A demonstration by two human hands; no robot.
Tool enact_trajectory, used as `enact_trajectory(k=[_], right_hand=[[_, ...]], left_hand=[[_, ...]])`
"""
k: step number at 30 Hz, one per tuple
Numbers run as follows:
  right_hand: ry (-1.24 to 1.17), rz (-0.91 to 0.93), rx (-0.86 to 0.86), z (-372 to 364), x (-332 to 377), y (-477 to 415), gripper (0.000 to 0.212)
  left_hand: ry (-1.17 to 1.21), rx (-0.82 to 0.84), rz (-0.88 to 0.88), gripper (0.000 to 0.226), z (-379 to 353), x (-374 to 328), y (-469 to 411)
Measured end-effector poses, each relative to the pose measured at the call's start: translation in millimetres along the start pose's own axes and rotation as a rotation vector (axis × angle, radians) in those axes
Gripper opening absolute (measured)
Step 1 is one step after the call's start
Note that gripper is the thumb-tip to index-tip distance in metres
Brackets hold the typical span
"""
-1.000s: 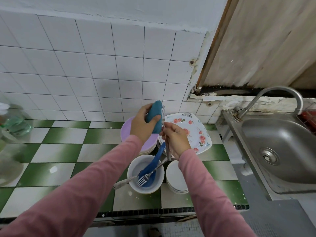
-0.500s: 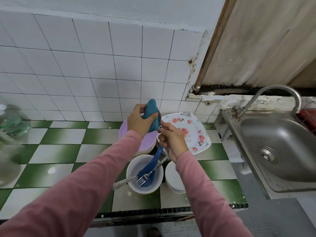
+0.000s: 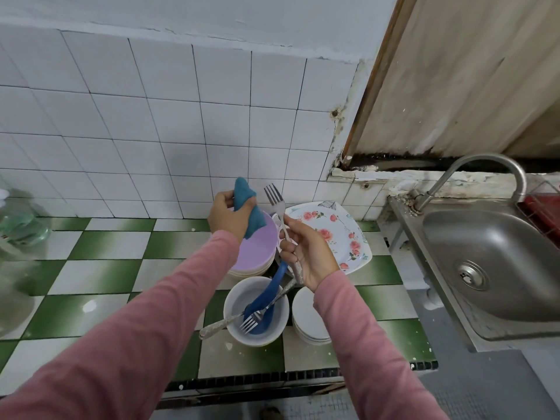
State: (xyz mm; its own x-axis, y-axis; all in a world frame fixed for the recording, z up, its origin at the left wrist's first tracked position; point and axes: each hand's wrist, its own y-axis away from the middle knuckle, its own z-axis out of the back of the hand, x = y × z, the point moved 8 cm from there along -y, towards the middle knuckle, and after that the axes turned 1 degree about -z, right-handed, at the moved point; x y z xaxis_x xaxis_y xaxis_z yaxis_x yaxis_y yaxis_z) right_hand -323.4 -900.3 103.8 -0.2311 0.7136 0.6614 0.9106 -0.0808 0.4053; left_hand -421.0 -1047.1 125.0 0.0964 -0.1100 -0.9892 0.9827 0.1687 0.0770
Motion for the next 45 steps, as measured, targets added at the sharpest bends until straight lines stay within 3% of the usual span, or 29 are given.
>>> enact_trajectory(k=[3,7,14,17,21,24,26,29,31,35,38,42,45], right_hand=[[-0.115,0.003,0.0,-0.3,5.4,-1.6,0.021],[-0.107,0.005,-0.015,-5.2,11.8,-0.7,0.012],[-0.022,0.126,-0.067,-5.9,26.3,-8.6,0.017],[0.025,0.159,-0.098,-1.2,30.1,-7.9,0.022],[0.028,0.136,-0.138,3.3,32.4,-5.3,0.053],[0.081,0.178,-0.2,12.1,42.1,4.2,0.048],[0.114,0.238,-0.232,21.9,52.8,13.7,0.037],[0.165,0.324,-0.281,39.7,70.4,36.7,0.023],[0.192,0.353,-0.348,56.2,78.5,54.1,0.013],[0.274,0.437,-0.463,96.0,93.3,86.0,0.009],[0.347,0.518,-0.537,122.6,108.6,117.3,0.007],[0.462,0.62,-0.662,164.0,137.6,163.8,0.011],[0.5,0.653,-0.709,201.5,159.9,202.3,0.007]], left_hand=[[0.02,0.004,-0.053,0.041,2.5,-2.2,4.6],[-0.007,0.1,-0.229,0.036,-11.3,-25.7,20.5],[-0.334,0.418,-0.665,0.039,-44.9,-50.1,51.4],[-0.427,0.466,-0.76,0.04,-44.4,-53.9,53.8],[-0.541,0.602,-0.856,0.038,-47.4,-56.9,57.5],[-0.591,0.735,-0.876,0.036,-50.6,-57.2,66.5],[-0.561,0.74,-0.754,0.034,-50.7,-49.8,67.3],[-0.409,0.701,-0.374,0.029,-52.7,-26.6,63.2],[-0.325,0.726,-0.232,0.02,-65.4,-14.9,66.4],[-0.047,0.791,0.082,0.021,-98.8,-1.3,89.2],[0.067,0.843,0.207,0.016,-134.7,-1.6,125.1],[0.205,0.951,0.489,0.029,-185.4,-0.8,187.5],[0.14,1.055,0.486,0.034,-227.1,-3.4,230.7]])
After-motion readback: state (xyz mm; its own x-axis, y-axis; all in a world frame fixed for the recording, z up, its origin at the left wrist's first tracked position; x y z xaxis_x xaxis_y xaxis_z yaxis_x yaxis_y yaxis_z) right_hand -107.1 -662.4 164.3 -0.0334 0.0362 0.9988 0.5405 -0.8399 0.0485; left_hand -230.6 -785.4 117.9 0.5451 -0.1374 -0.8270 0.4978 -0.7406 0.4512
